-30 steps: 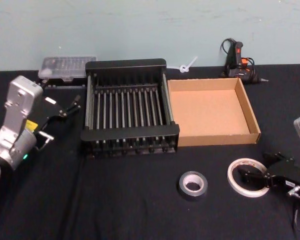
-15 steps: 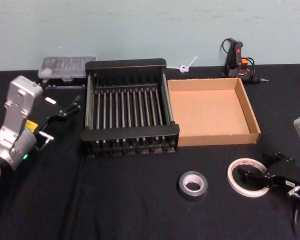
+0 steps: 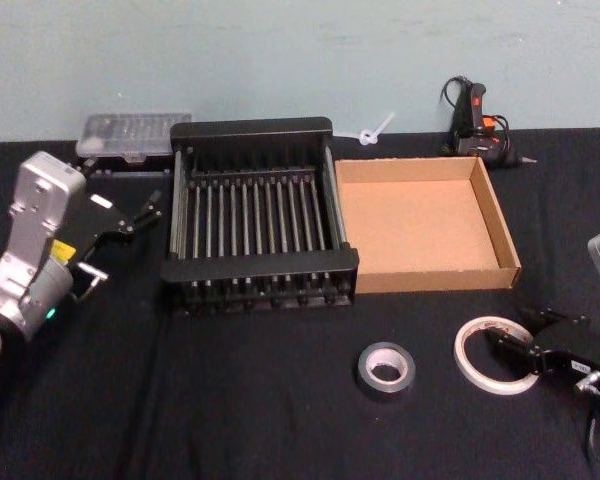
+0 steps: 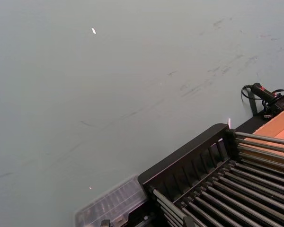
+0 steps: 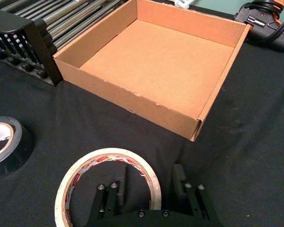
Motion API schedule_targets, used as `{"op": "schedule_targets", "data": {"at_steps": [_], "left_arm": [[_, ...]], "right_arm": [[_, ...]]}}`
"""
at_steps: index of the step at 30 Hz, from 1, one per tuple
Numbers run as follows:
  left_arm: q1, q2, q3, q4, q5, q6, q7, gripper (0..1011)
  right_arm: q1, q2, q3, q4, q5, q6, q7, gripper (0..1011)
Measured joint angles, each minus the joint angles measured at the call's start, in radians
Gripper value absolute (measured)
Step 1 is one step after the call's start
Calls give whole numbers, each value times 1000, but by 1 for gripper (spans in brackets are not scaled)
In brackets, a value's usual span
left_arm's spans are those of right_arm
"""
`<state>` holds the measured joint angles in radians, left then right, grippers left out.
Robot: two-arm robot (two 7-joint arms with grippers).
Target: Pick up the white tape and place it into the black box , Pick up the silver tape and place it into the brown box.
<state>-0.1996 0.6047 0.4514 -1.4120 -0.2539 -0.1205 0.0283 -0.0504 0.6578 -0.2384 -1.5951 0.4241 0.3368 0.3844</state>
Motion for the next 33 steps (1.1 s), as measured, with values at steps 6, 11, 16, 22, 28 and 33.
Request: {"op": "schedule_targets", "data": {"at_steps": [6, 11, 16, 22, 28, 33], "left_arm": [[0, 0, 0, 0, 0, 0, 0, 1001], [0, 0, 0, 0, 0, 0, 0, 1001], [0, 0, 0, 0, 0, 0, 0, 1001], [0, 0, 0, 0, 0, 0, 0, 1001], [0, 0, 0, 0, 0, 0, 0, 1001], [0, 0, 0, 0, 0, 0, 0, 1001]], "right_arm": [[0, 0, 0, 0, 0, 0, 0, 429], [0, 0, 0, 0, 0, 1, 0, 281], [0, 0, 0, 0, 0, 1, 0, 145], [0, 0, 0, 0, 0, 1, 0, 101], [0, 0, 0, 0, 0, 1, 0, 101], [0, 0, 0, 0, 0, 1, 0, 101]]}}
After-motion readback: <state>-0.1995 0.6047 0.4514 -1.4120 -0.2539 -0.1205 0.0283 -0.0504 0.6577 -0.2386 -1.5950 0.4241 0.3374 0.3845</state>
